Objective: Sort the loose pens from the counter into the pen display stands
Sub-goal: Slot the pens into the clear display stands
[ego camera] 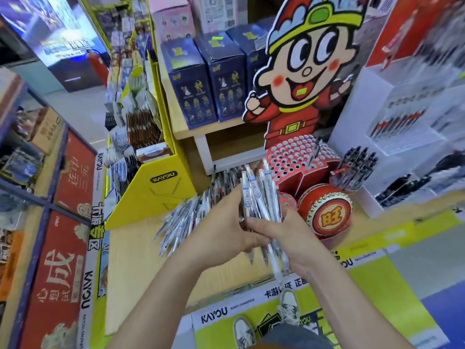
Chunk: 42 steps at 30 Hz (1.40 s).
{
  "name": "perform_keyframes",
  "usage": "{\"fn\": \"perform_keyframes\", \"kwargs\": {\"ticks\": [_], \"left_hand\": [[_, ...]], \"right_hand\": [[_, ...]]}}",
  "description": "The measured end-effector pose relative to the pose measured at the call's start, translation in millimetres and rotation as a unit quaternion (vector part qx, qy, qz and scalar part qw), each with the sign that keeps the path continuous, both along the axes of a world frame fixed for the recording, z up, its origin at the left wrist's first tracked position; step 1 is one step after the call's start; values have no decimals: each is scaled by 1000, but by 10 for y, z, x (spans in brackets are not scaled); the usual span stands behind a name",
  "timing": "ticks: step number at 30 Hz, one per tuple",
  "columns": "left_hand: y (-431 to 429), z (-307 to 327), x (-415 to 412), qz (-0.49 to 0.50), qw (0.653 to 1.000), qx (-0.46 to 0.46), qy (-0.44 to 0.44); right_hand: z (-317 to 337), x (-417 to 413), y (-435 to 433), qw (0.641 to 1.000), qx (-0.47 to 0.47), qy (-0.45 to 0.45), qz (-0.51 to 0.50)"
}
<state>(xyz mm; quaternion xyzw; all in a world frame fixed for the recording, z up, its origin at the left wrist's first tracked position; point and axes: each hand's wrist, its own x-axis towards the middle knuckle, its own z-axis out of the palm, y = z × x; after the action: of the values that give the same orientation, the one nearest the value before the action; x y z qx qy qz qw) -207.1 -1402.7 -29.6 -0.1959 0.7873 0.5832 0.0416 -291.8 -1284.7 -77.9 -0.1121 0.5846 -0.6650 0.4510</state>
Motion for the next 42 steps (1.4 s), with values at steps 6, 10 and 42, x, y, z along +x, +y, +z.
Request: {"fn": "perform_keyframes", "kwargs": {"ticks": [6, 10, 42], "left_hand": [[-81, 71, -38, 67, 995, 45, 55], [13, 36, -241, 207, 968, 77, 117], [2262, 284, -3500, 163, 943, 173, 234]], "right_hand": [[110, -155, 162, 998, 13, 52, 44], [162, -193, 273, 998, 12, 36, 42], [109, -3272, 2940, 976, -50, -30, -211]]}}
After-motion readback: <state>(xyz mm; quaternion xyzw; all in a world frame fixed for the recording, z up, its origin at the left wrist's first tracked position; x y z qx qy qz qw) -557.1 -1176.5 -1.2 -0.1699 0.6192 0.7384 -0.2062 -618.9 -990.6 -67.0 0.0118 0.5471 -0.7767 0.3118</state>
